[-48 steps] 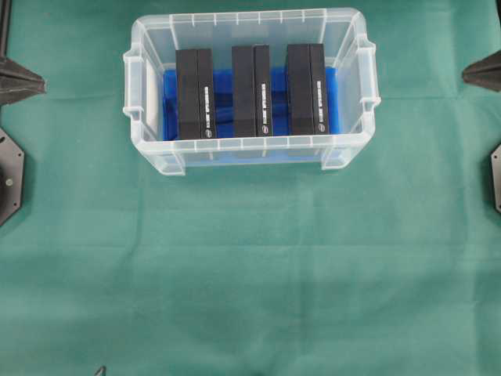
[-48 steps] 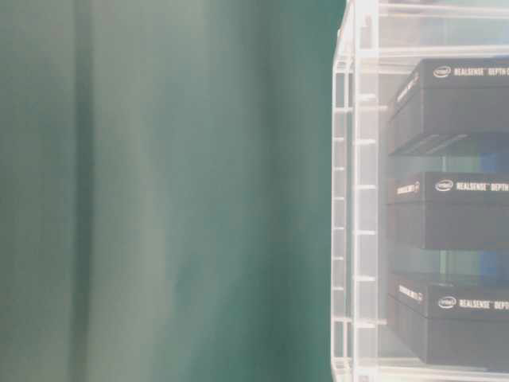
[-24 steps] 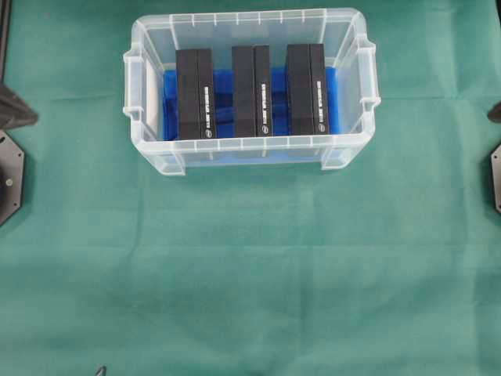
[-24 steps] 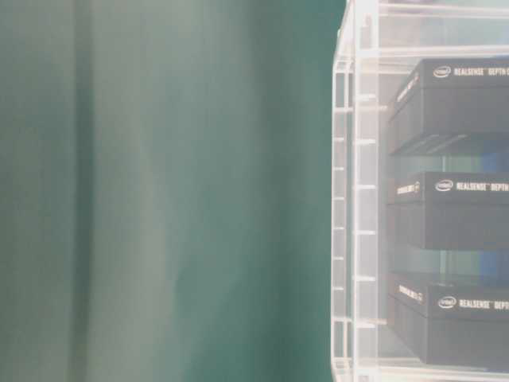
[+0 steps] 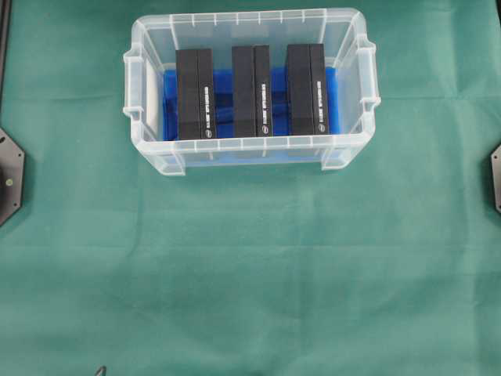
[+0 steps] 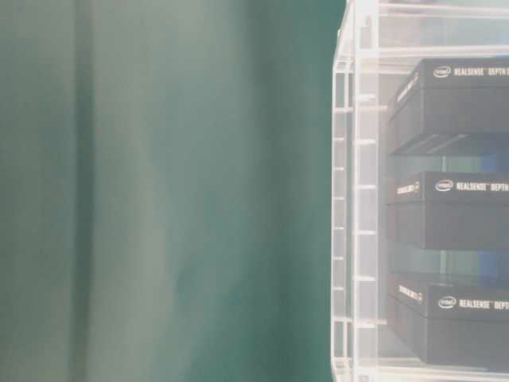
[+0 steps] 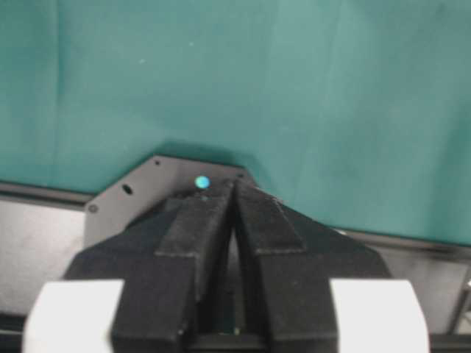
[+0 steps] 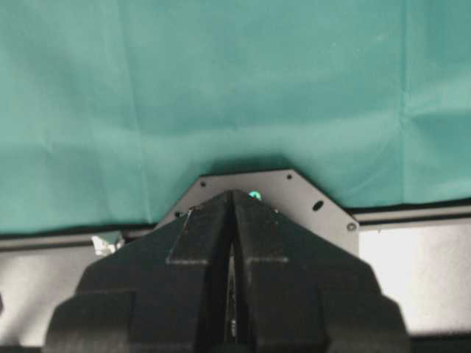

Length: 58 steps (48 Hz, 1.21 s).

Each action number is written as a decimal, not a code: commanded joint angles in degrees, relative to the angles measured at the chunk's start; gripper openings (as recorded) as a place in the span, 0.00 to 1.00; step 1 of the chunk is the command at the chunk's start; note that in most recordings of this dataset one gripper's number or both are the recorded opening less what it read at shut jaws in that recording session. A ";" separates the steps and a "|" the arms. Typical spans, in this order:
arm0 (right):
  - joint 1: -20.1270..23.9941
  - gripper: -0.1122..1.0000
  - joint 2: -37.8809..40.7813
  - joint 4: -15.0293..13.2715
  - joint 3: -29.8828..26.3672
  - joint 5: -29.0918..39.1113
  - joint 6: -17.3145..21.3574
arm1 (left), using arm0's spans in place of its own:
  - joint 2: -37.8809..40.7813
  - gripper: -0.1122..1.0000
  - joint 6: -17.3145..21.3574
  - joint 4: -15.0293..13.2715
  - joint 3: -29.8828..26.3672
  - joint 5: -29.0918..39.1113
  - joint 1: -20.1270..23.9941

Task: Take the box out of the case with both arms.

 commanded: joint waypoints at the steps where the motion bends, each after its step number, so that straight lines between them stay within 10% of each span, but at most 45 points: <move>1: -0.18 0.10 0.09 -0.79 -1.23 -0.26 0.26 | 0.09 0.10 -0.97 -0.09 -1.32 0.00 -0.26; 11: -0.18 0.10 0.35 -1.49 -1.23 -0.26 9.14 | 0.00 0.10 -11.43 0.09 -1.23 0.00 -0.26; 36: -0.70 0.10 0.53 -4.48 -1.23 -0.26 72.07 | -0.09 0.10 -65.39 0.70 -1.23 0.26 -0.26; 43: -0.70 0.10 0.62 -4.48 -1.05 0.26 76.20 | -0.09 0.10 -75.32 0.70 -1.14 0.26 -0.26; 58: -0.97 0.10 1.93 -5.71 -1.23 0.53 75.67 | 0.00 0.10 -75.59 0.97 -1.14 0.44 -0.18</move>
